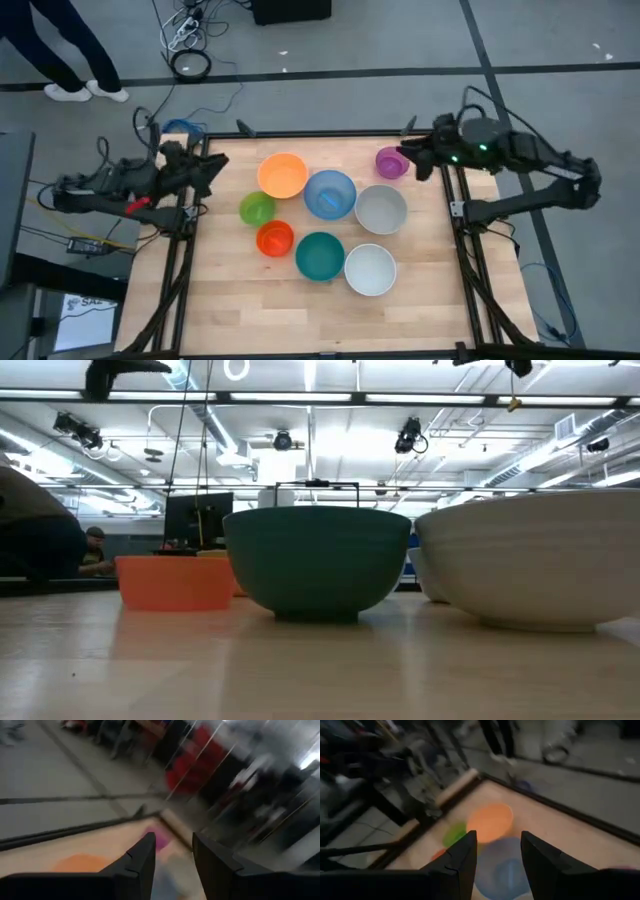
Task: Nest bowls inside each other
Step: Stack the light orange bowl on top of the blue bowl
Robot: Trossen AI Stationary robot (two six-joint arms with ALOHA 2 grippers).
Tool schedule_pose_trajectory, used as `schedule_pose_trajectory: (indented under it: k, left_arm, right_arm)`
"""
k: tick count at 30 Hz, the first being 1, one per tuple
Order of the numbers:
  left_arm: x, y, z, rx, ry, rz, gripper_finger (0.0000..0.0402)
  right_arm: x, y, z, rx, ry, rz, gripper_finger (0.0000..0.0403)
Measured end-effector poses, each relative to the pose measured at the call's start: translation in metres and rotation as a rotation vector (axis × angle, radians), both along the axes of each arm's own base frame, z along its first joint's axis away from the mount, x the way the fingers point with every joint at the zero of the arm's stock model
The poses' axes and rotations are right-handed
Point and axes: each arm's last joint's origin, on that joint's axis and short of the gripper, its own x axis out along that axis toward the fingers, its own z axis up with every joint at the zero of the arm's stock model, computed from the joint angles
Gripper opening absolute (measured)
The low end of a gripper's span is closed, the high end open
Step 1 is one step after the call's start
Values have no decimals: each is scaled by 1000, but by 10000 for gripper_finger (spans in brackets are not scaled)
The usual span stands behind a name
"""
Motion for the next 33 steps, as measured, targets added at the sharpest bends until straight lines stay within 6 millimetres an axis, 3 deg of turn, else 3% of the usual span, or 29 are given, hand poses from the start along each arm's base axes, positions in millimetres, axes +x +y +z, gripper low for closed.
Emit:
schedule_pose_trajectory:
  k: [4,7,16,21,33]
  left_arm:
    - [14,-2,9,38,250,-7,138]
    - [30,-4,9,61,316,-18,138]
    - [67,-10,-6,-12,386,-21,138]
    - [81,-13,-1,28,337,-102,138]
    - [94,-16,44,324,26,-175,138]
  right_arm:
    - [25,-6,6,81,107,-25,144]
    - [46,-9,6,114,104,36,144]
    - [111,-14,16,133,-229,161,144]
    - [133,-13,27,95,-423,303,144]
    - [154,-19,23,119,-506,286,144]
